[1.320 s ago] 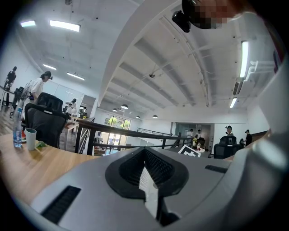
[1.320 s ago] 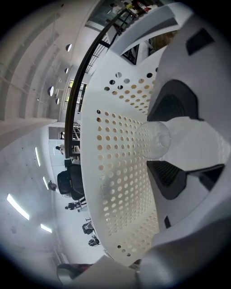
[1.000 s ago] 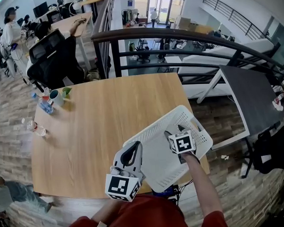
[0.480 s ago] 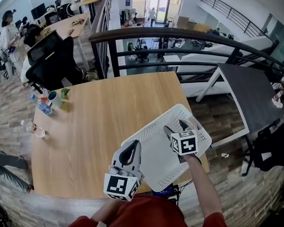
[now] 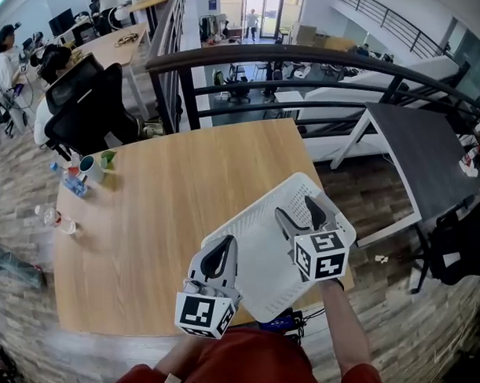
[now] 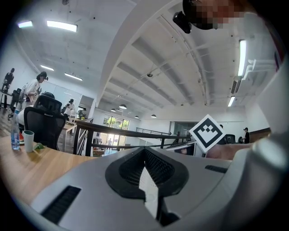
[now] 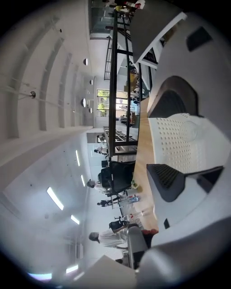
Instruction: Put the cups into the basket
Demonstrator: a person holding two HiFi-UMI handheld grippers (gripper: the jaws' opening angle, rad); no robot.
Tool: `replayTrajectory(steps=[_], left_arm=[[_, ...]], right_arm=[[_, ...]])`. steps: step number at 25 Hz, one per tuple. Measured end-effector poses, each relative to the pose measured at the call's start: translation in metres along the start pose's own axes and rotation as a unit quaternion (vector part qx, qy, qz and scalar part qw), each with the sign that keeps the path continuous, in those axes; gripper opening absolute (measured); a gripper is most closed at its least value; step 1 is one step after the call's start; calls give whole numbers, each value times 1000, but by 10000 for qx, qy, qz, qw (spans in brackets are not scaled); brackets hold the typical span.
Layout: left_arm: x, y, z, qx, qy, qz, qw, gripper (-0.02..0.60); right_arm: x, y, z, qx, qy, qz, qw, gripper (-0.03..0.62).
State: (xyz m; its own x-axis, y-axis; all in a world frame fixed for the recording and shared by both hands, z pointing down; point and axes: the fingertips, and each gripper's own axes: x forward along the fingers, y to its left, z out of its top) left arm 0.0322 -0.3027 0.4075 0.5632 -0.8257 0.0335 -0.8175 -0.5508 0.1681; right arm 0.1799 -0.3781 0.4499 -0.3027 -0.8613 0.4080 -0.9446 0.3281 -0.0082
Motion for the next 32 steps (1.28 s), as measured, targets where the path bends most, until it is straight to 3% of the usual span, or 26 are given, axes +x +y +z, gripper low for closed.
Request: replayTrajectory(steps=[14,21,32], left_arm=[[4,-4,3,82,18,-11,10000,6],[7,-7,3,129,2,-36,9999,6],[7,-13,4,179,13,-83,9998,6]], right_arm=[[-71,21,43,6,-1150,-195,9932,302],[-111,14,36,-56,-1568,-659,9854,301],[-146,5,23,131,-1980,-777,9770,301]])
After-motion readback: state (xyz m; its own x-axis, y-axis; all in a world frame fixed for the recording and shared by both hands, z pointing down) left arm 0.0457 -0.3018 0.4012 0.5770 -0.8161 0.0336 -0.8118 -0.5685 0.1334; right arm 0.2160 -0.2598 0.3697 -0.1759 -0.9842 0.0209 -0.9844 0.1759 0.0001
